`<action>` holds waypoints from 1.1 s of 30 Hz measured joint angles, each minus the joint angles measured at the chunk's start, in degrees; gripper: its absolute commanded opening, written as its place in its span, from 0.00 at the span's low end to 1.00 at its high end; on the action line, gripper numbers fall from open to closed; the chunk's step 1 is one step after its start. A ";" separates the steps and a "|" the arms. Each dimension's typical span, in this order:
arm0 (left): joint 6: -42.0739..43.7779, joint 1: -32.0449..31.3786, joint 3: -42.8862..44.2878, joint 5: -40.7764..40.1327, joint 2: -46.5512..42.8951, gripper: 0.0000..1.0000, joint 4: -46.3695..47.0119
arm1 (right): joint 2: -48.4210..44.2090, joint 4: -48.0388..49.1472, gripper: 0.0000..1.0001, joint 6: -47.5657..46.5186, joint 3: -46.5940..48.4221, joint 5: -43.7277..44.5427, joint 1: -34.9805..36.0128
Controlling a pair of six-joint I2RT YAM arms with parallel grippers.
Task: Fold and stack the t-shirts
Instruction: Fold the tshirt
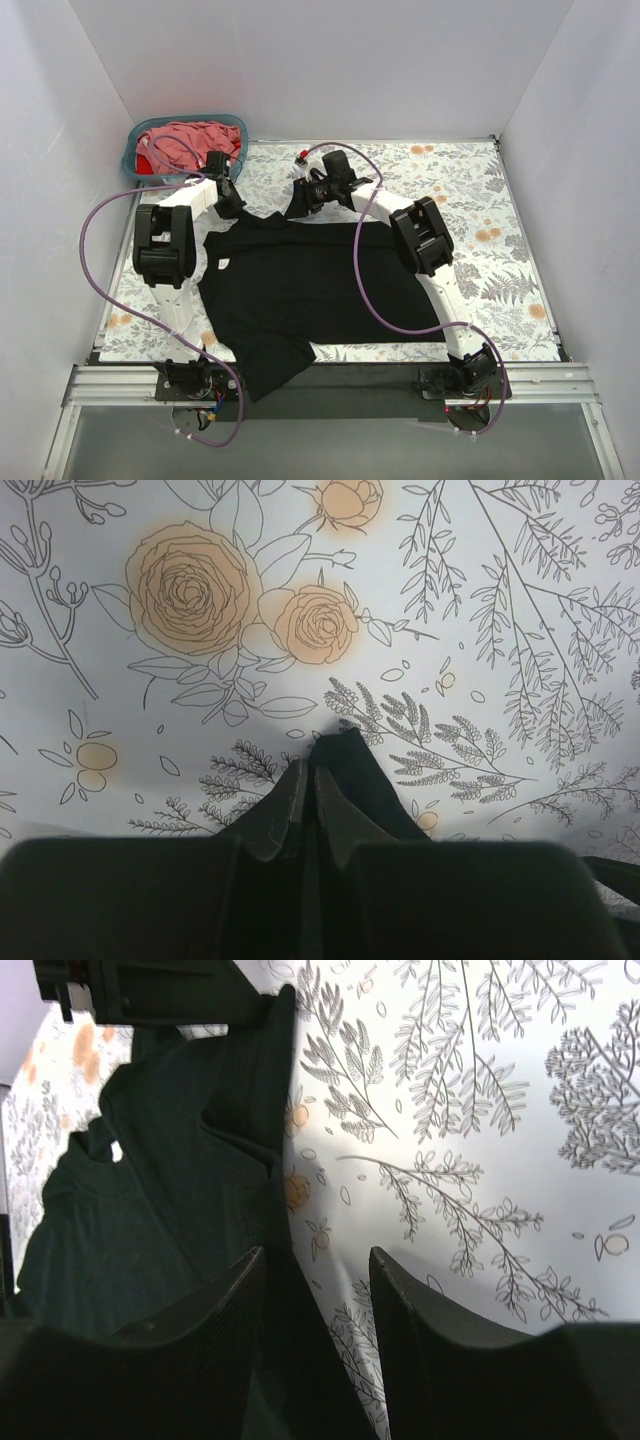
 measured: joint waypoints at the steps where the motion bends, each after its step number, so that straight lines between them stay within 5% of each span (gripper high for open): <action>1: 0.00 0.00 0.00 0.04 -0.11 0.00 -0.26 | 0.00 0.61 0.52 0.20 0.00 -0.24 0.00; 18: -0.48 0.00 -0.98 2.60 -12.57 0.00 -8.57 | -6.14 5.55 0.51 2.93 -9.35 -2.29 0.22; 33: -6.34 0.00 -22.14 13.22 -38.73 0.00 -14.67 | -45.16 -2.58 0.55 -6.56 -39.30 21.44 -0.17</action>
